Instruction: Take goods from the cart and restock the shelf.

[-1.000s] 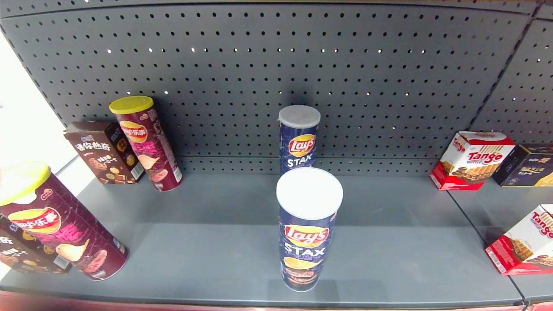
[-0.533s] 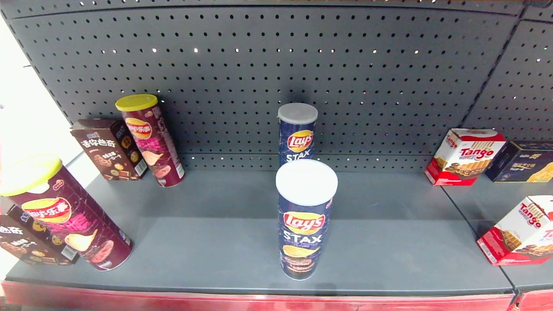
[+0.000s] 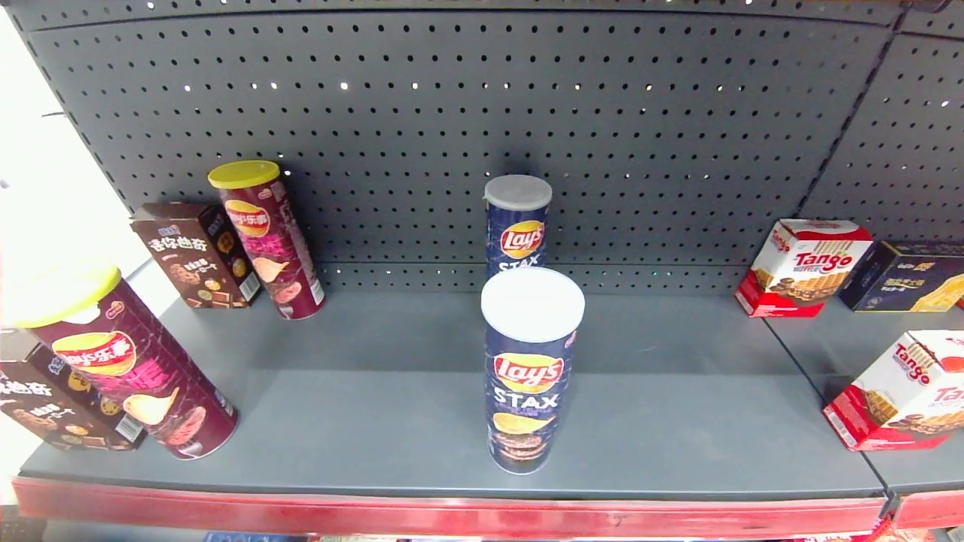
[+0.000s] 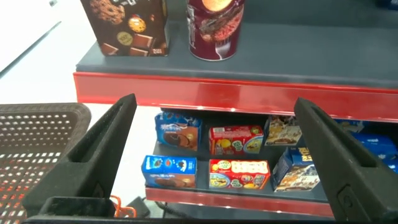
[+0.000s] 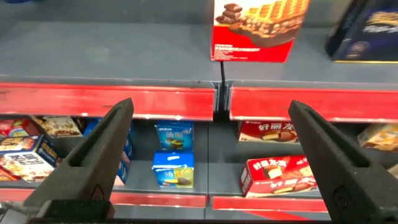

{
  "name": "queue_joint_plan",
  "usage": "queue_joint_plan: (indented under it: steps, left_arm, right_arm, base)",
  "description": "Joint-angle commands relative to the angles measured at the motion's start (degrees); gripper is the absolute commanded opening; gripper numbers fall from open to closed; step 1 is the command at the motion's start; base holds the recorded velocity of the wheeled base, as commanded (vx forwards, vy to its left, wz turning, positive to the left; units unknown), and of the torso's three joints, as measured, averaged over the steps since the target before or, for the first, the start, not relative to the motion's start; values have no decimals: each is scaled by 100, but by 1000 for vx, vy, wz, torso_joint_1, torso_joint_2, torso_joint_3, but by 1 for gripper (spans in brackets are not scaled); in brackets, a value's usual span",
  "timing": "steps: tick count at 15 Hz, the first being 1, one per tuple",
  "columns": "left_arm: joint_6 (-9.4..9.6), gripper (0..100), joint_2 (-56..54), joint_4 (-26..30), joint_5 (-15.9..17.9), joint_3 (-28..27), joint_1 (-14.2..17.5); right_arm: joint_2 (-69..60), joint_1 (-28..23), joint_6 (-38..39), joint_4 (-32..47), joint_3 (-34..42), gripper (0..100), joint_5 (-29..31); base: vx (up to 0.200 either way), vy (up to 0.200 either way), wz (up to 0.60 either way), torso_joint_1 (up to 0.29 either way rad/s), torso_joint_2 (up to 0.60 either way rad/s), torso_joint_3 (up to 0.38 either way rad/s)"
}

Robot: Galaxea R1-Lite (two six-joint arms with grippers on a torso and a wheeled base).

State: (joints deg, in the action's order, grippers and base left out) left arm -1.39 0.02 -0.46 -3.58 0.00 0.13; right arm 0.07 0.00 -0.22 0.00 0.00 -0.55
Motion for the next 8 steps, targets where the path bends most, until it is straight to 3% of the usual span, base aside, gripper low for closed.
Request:
queue_joint_plan:
  steps: [1, 8]
  left_arm:
    - [-2, 100, 6, 2, -2, 0, 4]
    - [-2, 100, 6, 2, -2, 0, 4]
  right_arm:
    - [1, 0, -4, 0, 0, 100, -7]
    - [10, -9, -13, 9, 0, 100, 20]
  base:
    - [0, 0, 0, 0, 0, 0]
    - [0, 0, 0, 0, 0, 0]
